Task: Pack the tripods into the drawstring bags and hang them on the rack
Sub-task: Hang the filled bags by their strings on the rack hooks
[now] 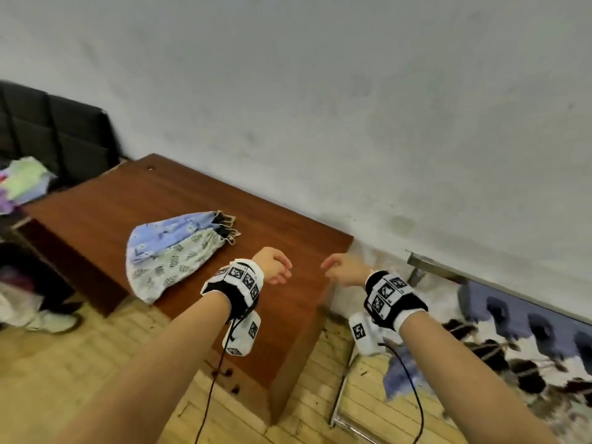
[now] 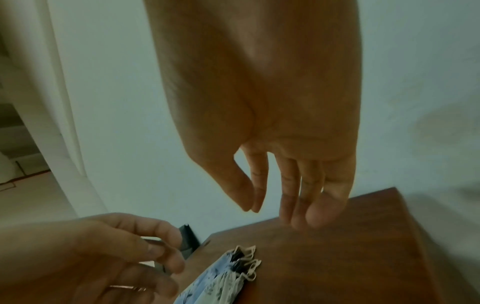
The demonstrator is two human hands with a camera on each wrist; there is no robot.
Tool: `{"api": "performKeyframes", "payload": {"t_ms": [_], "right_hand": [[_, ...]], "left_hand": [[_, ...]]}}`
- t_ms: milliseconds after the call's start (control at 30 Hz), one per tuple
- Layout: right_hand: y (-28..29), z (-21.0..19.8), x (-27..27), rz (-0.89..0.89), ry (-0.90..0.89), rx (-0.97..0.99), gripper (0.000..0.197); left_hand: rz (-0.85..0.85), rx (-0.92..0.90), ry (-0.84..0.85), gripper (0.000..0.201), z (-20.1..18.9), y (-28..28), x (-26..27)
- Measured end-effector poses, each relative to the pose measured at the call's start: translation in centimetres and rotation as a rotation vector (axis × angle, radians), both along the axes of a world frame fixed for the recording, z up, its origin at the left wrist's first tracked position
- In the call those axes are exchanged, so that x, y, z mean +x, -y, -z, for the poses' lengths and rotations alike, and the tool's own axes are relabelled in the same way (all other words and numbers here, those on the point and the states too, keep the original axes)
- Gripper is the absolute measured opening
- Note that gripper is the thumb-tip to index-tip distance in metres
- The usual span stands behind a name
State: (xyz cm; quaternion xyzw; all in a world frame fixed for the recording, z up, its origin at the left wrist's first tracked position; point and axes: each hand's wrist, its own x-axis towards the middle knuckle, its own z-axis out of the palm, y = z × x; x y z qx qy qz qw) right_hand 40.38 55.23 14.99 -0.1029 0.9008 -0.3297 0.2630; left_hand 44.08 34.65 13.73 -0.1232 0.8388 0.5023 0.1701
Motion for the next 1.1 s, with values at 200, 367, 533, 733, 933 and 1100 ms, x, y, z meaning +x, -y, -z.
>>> {"api": "performKeyframes", "payload": {"t_ms": [200, 367, 533, 733, 933, 1100], "right_hand": [[12.3, 2.8, -3.1, -0.027, 0.126, 0.021, 0.015], [19.8, 6.1, -8.1, -0.042, 0.206, 0.038, 0.019], [26.6, 10.0, -14.8, 0.068, 0.325, -0.024, 0.018], [33.6, 13.3, -21.5, 0.126, 0.433, -0.016, 0.032], [37.9, 15.5, -26.3, 0.17, 0.386, -0.001, 0.032], [40.0, 17.2, -29.8, 0.163, 0.155, 0.111, 0.044]], "left_hand": [[-0.084, 0.016, 0.053, 0.025, 1.6, 12.5, -1.6], [-0.099, -0.003, 0.14, 0.024, 4.5, 19.2, -5.0], [-0.109, -0.044, 0.266, 0.026, 7.4, 25.6, -10.4], [-0.042, -0.124, 0.316, 0.022, 8.8, 32.7, -18.2], [0.077, -0.209, 0.325, 0.021, 10.4, 37.3, -25.7], [0.196, -0.282, 0.272, 0.021, 12.8, 38.7, -31.9]]}}
